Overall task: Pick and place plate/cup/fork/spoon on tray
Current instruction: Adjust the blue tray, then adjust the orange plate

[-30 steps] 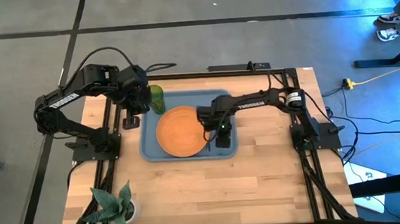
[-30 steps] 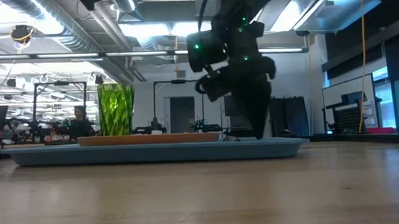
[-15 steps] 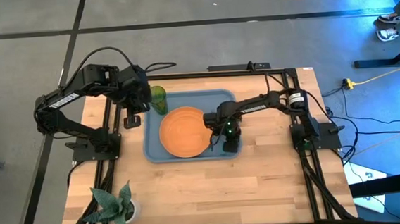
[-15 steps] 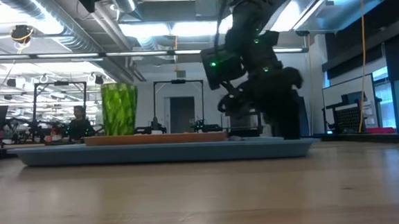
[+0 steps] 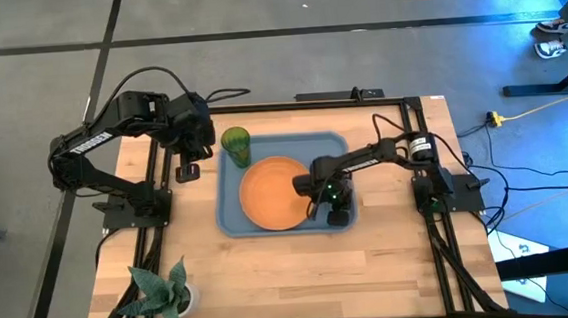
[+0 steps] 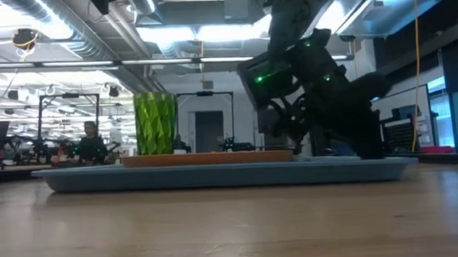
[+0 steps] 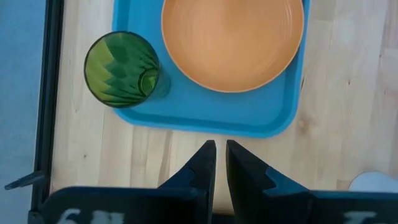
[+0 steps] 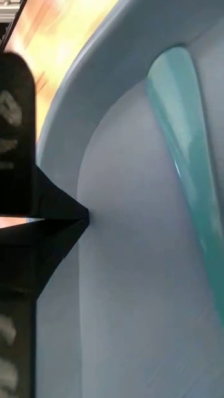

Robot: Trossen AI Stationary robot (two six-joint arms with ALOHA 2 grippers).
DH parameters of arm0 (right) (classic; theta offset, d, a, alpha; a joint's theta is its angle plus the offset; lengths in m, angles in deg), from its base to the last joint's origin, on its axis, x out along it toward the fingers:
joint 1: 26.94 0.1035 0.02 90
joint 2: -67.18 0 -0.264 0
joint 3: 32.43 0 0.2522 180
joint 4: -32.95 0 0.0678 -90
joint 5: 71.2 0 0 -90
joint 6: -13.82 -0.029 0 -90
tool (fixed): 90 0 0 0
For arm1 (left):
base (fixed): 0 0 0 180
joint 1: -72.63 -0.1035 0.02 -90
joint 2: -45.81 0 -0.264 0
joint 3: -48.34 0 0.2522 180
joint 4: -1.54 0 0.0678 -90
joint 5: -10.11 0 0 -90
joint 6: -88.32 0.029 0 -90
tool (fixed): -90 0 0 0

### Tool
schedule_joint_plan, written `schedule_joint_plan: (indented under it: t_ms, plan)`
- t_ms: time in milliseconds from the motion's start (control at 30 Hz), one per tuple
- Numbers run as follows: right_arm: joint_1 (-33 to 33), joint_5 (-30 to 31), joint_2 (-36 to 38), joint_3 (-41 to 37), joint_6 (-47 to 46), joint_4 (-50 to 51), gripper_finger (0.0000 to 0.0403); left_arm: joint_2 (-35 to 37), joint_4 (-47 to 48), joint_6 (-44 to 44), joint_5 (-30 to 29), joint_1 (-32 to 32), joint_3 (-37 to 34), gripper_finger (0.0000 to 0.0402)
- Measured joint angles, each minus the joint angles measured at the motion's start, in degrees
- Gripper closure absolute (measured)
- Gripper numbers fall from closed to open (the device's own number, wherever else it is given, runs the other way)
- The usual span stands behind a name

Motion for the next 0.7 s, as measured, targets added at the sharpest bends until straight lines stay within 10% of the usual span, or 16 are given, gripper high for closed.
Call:
schedule_joint_plan:
  t_ms: [400, 700]
  plan:
    - [1.1, 5.9, 7.1, 2.9, -3.9, 0.8, 0.0397, 0.0, 0.0, 0.5, 0.1, 0.0, 0.0, 0.0372]
    - [1.0, 4.3, 10.3, 2.3, -3.9, -16.6, 0.0397, 0.0, 0.0, 0.5, 0.1, 0.0, 0.0, 0.0372]
